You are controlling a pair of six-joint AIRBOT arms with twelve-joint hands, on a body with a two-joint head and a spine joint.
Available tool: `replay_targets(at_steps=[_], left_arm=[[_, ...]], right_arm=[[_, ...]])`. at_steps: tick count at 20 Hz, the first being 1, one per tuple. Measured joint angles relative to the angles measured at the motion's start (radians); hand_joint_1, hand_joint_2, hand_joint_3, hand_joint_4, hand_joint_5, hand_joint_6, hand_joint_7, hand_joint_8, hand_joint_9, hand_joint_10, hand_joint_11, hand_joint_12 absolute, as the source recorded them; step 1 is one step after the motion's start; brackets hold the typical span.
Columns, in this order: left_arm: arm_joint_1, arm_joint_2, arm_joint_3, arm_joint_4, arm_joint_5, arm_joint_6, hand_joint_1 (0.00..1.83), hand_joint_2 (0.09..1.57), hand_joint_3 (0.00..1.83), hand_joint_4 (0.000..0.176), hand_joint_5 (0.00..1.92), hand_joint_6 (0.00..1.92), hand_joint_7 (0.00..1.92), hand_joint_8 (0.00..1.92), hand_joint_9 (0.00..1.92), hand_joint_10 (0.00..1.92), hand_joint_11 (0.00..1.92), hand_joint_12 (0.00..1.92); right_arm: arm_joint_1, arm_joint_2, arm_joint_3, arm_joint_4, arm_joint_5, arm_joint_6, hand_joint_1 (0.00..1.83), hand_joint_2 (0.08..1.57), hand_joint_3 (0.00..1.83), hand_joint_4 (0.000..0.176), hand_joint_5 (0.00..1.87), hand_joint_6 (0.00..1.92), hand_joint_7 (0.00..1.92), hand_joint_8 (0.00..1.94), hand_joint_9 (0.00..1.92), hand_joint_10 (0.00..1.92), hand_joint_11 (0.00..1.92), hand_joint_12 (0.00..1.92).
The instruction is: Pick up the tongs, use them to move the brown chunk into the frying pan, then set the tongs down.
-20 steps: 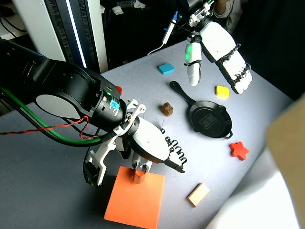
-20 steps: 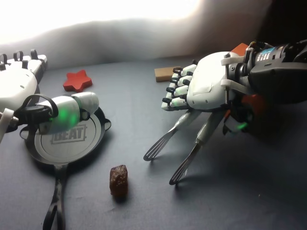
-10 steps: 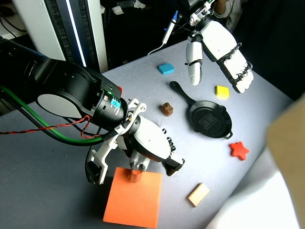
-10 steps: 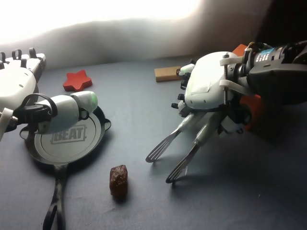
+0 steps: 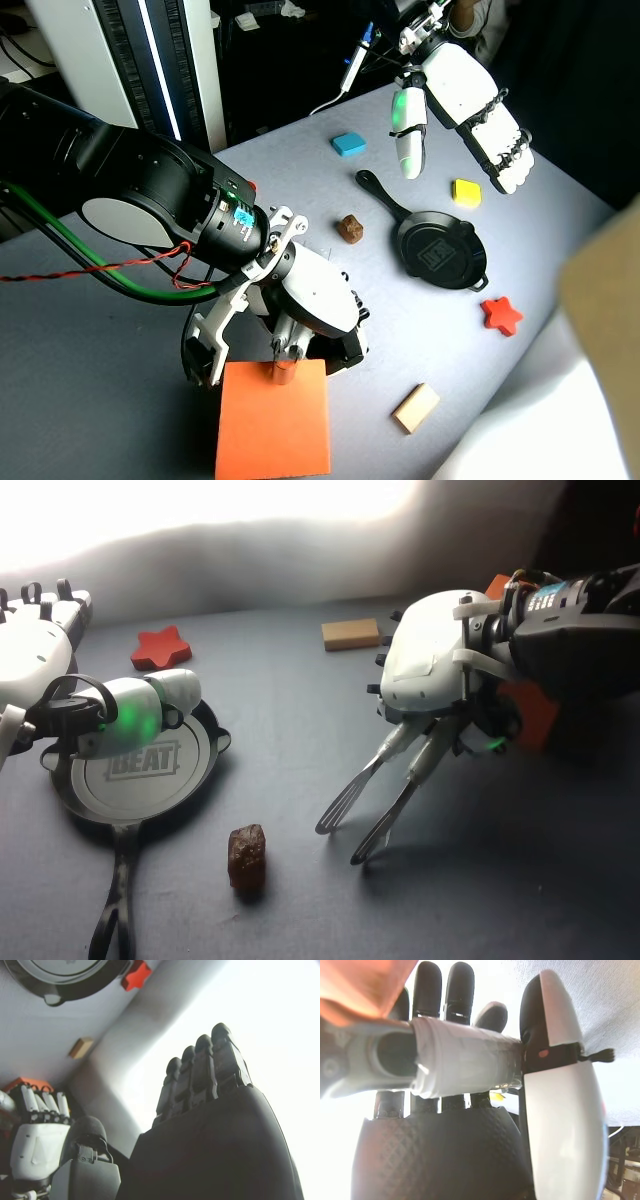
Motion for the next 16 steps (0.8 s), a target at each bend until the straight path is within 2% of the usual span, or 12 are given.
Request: replay_targets(at_steps=[6, 10, 12, 16], left_arm=[[0.0, 0.0, 0.0, 0.0, 0.0, 0.001, 0.0, 1.14, 0.0, 0.0, 0.0, 0.0, 0.0, 0.0, 0.0, 0.0, 0.0, 0.0], [0.001, 0.0, 0.0, 0.0, -0.001, 0.003, 0.0, 1.14, 0.0, 0.0, 0.0, 0.0, 0.0, 0.0, 0.0, 0.0, 0.02, 0.01], [0.005, 0.0, 0.0, 0.002, -0.001, 0.003, 0.0, 1.13, 0.0, 0.0, 0.0, 0.0, 0.0, 0.0, 0.0, 0.0, 0.0, 0.0], [0.005, 0.0, 0.0, 0.0, -0.002, 0.003, 0.0, 1.13, 0.0, 0.0, 0.0, 0.0, 0.0, 0.0, 0.0, 0.0, 0.0, 0.0]], right_arm=[[0.031, 0.008, -0.023, -0.002, -0.012, 0.016, 1.09, 1.23, 0.0, 0.0, 0.75, 1.33, 1.02, 0.17, 0.76, 0.73, 0.52, 1.51], [0.076, 0.045, -0.074, -0.001, -0.023, 0.029, 1.1, 1.22, 0.0, 0.0, 0.77, 1.29, 1.04, 0.17, 0.78, 0.73, 0.53, 1.51], [0.1, 0.068, -0.101, -0.003, -0.024, 0.056, 1.09, 1.23, 0.0, 0.0, 0.75, 1.32, 1.03, 0.18, 0.77, 0.75, 0.51, 1.52], [0.124, 0.108, -0.15, -0.005, -0.031, 0.177, 1.09, 1.23, 0.0, 0.0, 0.75, 1.31, 1.04, 0.19, 0.77, 0.76, 0.51, 1.52]])
